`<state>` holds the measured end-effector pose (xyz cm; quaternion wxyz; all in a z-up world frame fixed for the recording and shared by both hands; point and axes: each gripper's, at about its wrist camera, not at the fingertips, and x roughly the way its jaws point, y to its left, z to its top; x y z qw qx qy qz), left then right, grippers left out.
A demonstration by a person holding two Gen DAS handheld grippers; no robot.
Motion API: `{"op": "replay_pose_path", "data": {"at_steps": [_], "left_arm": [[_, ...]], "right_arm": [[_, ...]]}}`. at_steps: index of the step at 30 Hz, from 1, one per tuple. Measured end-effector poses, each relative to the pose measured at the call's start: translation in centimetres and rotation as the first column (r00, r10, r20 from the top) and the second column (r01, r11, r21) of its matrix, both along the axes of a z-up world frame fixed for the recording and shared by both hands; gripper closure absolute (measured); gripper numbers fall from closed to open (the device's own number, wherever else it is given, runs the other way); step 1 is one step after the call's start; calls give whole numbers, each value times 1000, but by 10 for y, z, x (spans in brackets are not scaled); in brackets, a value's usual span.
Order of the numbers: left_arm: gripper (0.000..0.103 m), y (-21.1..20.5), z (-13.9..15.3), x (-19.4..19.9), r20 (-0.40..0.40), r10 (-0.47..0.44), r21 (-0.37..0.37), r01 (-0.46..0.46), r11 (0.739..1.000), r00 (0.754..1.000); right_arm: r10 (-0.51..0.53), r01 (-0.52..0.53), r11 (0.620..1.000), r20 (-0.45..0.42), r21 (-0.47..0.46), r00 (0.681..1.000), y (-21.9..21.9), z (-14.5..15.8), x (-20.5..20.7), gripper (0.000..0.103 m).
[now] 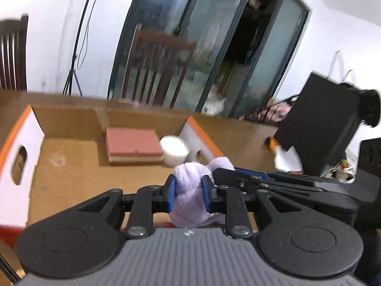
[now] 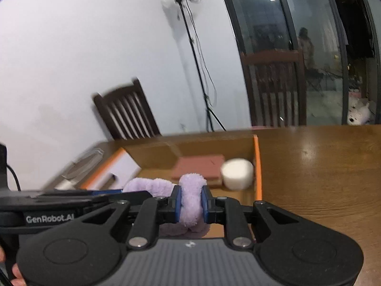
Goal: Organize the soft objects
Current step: 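Carry the lavender towel into the box and open the right gripper, then withdraw the right gripper from the box toward the plush toys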
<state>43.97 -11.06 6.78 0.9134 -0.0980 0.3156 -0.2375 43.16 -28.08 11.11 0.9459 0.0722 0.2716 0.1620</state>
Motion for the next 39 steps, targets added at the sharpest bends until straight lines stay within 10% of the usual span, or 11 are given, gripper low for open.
{"op": "replay_pose_path", "data": {"at_steps": [6,12,17,30,39], "left_arm": [[78,8,-33,28,-71,19,33,-17,999,997],[55,5,-34,30,-90,12,40,-8,999,996],[51,12,-10,15,-32,28,37,-27,999,999],[20,63,70,-158,296,82,116,-121,986,952],[8,92,53,-283,288,106,57,-127,990,952]], "right_arm": [[-47,44,984,-15,-175,999,15,-39,16,82],[-45,43,984,-6,-174,999,16,-46,15,81],[-58,60,992,22,-111,998,7,-24,6,57],[-43,64,994,224,-91,974,-1,52,-135,32],[10,12,994,206,-109,978,12,36,-247,23]]}}
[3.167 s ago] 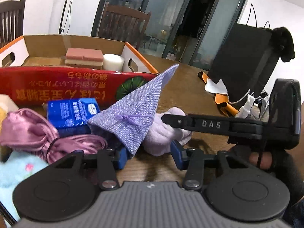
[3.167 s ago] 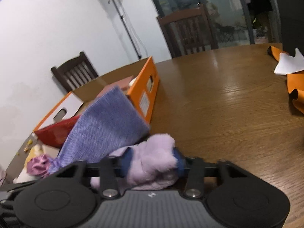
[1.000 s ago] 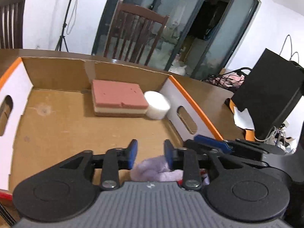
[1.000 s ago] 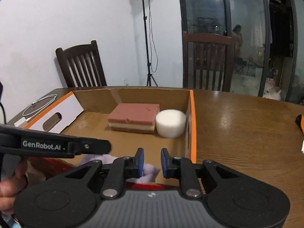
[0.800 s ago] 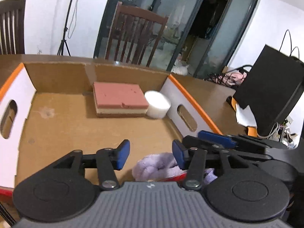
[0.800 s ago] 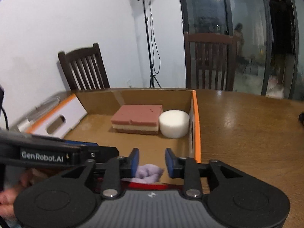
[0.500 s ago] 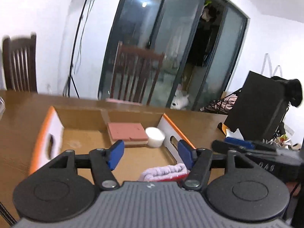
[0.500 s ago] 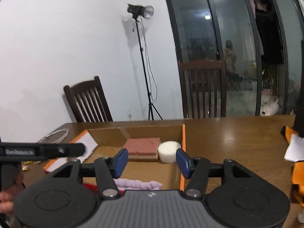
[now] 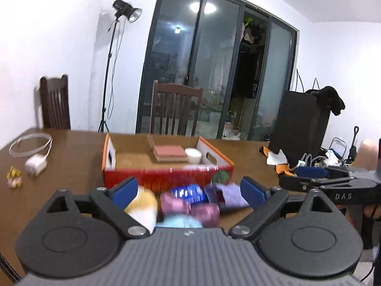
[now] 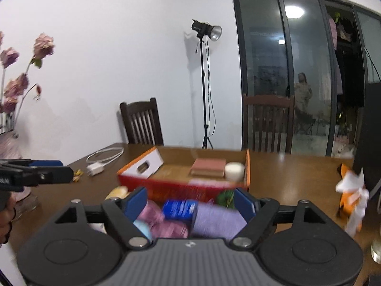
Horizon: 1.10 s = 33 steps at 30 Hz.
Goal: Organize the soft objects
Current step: 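Withdraw the right gripper from the box toward the plush toys, then close the right gripper on the lamb's yellow body while the left gripper grips its white head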
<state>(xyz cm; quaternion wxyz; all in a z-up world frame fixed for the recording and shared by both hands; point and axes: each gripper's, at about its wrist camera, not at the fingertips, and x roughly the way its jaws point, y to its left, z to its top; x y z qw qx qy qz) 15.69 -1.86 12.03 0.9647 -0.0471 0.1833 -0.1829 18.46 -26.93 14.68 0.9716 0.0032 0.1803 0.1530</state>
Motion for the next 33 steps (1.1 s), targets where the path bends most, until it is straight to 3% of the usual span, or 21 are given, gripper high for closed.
{"op": "replay_pose_path", "data": {"at_steps": [8,17,24,29,31,33], "left_arm": [[6,8,-24,-47,-11,53,39,-53,998,999],[5,11,-40,-48,-46,43,20,-42,999,998],[5,21,-71,4,-175,128,24,-126,992,976],[5,62,-64,27,-119,240,-2,-241,970,964],[5,78,-66,40,-128,237,-34,-243,969,963],[5,86,-78,61,-200,180,-88,-201,976,963]], "right_arm": [[-34,37,999,-82,38,996,-5,-41,-54,23],[-32,36,998,-74,48,997,-3,-47,-68,23],[-19,26,999,-151,45,988,8,-64,-31,23],[108,-86,989,-186,121,977,49,-69,12,23],[164,-148,984,-185,97,969,77,-71,36,25],[184,-175,983,-182,60,966,99,-71,61,26]]}}
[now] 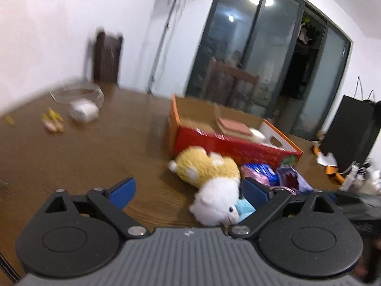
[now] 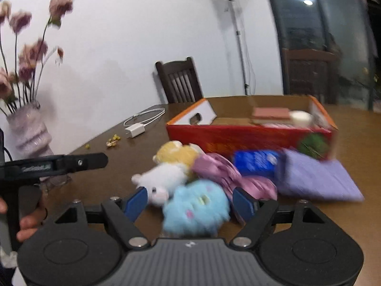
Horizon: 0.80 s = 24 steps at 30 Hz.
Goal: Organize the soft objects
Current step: 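Close the right gripper on the lamb's yellow body while the left gripper grips its white head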
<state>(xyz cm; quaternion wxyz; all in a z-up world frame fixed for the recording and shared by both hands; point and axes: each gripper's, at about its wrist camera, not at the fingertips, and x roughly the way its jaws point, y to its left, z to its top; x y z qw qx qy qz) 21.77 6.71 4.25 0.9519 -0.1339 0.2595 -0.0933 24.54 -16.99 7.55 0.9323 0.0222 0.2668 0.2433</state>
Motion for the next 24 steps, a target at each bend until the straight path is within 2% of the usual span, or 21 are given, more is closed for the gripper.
{"op": "replay_pose_path", "data": {"at_steps": [2,7,10,11,13,14,19,24], "left_arm": [[5,-4,-12,19,-55,-33,-23,31,999,998],[7,-29,-28,43,-64,-123,-2,123,992,990],[43,-31,-38,54,-101,-156,-5,156,988,983],[45,-28,-42,55,-107,-170,-36,167,985,980],[49,-21,-43,51,-89,-177,-72,171,983,980],[51,-21,-42,49,-82,-177,-74,171,983,981],[53,0,-43,31,-85,-151,-138,139,981,985],[53,10,-38,-9,-33,-176,-179,167,969,984]], "right_arm": [[-7,7,1000,-11,-9,1000,15,1,30,28],[42,-43,998,-27,-53,999,47,4,93,29],[77,-86,989,-79,-120,994,70,-6,125,31],[80,-92,986,-86,-140,993,76,-11,131,30],[111,-125,984,-107,-130,988,84,-18,135,32],[126,-142,982,-128,-121,984,88,-21,137,36],[181,-197,977,-161,-87,970,99,-24,129,45],[174,-180,983,-172,-22,970,97,-17,98,49]]}}
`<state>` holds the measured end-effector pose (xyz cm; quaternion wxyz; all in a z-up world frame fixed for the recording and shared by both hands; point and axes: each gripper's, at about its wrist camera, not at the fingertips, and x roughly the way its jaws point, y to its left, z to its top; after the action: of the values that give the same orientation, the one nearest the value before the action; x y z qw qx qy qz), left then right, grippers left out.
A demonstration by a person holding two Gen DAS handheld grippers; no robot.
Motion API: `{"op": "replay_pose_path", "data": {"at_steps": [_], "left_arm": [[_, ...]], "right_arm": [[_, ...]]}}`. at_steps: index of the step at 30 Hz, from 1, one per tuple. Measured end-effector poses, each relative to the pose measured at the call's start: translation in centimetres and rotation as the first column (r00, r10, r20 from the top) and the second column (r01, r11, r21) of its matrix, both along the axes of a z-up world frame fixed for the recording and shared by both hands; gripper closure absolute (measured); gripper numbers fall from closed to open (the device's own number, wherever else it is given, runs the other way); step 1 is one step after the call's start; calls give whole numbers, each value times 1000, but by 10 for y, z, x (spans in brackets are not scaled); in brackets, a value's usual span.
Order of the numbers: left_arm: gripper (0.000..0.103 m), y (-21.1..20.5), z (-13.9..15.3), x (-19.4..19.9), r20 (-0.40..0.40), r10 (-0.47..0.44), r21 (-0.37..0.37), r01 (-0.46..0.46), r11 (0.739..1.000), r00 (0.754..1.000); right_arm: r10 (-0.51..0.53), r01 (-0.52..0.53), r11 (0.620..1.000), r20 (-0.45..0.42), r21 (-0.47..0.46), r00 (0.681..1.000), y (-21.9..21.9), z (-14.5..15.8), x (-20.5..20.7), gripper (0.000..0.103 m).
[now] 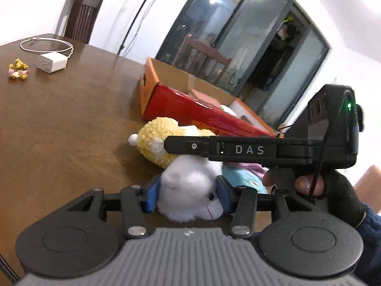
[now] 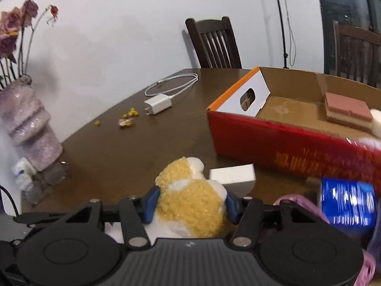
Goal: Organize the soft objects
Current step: 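Close the right gripper on the lamb's yellow body while the left gripper grips its white head, then lift the plush lamb with both grippers and carry it toward the box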
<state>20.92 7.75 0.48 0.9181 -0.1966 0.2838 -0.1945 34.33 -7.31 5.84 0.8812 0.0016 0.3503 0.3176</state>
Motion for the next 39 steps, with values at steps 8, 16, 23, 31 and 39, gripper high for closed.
{"op": "replay_pose_path", "data": {"at_steps": [8,16,23,31,39], "left_arm": [[53,-17,6,-56,20,-119,-29,120,992,993],[53,-91,10,-69,37,-324,-7,324,946,945],[49,-142,-8,-60,-29,-371,87,372,924,928],[37,-126,-1,-52,-27,-233,164,234,958,972],[38,-114,16,-45,-9,-17,187,19,982,1000]], "right_arm": [[-94,92,994,43,54,995,-30,2,-86,50],[-278,270,959,105,82,955,-115,17,-162,50],[-417,412,907,56,88,907,-169,-13,-177,50],[-435,424,890,36,167,900,-195,-14,-189,45],[-325,319,934,11,162,946,-192,-5,-206,37]]}}
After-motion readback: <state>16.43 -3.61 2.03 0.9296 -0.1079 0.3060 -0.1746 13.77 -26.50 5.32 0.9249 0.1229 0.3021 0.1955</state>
